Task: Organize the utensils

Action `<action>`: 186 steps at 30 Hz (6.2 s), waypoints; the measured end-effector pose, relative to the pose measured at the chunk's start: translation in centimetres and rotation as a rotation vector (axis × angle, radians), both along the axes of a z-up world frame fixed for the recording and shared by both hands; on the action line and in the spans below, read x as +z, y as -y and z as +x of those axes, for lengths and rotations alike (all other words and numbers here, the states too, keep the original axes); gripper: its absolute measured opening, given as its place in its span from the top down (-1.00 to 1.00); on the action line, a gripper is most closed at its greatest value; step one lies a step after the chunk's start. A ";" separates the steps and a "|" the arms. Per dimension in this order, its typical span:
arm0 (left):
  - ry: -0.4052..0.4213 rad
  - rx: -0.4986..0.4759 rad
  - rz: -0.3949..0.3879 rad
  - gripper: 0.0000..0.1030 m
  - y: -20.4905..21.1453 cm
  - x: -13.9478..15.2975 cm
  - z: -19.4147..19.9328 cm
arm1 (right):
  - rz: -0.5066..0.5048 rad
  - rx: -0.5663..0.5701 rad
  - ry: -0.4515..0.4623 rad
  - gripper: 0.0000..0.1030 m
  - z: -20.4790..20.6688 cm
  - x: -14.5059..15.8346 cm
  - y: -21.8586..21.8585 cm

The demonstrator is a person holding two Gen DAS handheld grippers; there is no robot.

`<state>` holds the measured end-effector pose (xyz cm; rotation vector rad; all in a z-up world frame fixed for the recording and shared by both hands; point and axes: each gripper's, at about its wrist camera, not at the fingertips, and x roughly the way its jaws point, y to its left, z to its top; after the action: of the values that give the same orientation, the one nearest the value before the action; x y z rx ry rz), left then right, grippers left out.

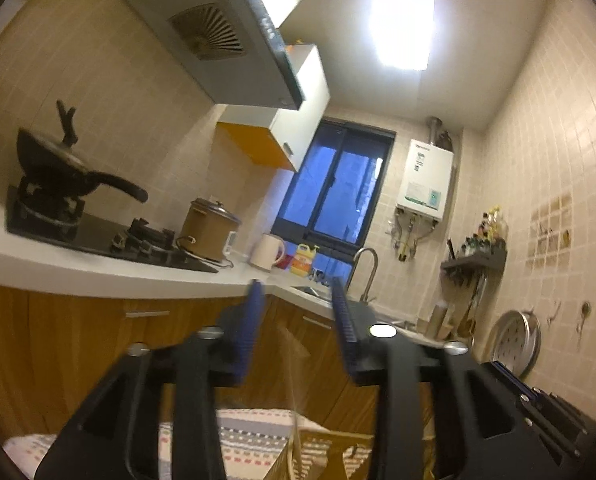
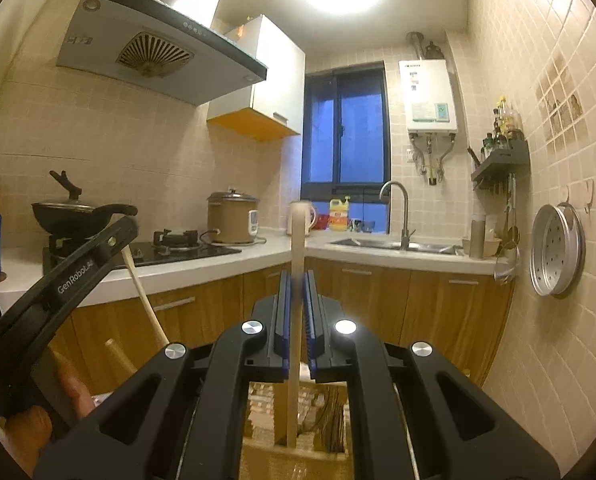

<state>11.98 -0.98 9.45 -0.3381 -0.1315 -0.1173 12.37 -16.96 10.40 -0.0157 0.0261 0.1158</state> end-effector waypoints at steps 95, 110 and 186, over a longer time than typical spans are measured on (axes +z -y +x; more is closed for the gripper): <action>-0.283 0.179 0.317 -0.85 1.7 -8.7 -11.6 | 0.017 -0.276 -0.136 -0.68 -12.1 -9.3 2.1; -0.293 0.174 0.324 -0.85 1.8 -8.8 -11.5 | 0.044 -0.268 -0.143 -0.74 -11.8 -9.5 2.2; -0.325 0.208 0.391 -0.85 2.8 -8.8 -11.1 | 0.059 -0.283 -0.166 -0.83 -11.5 -9.6 2.3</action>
<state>0.85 -3.75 0.66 0.0507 0.1779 0.1187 0.88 -19.25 0.76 0.0567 0.1901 -0.1655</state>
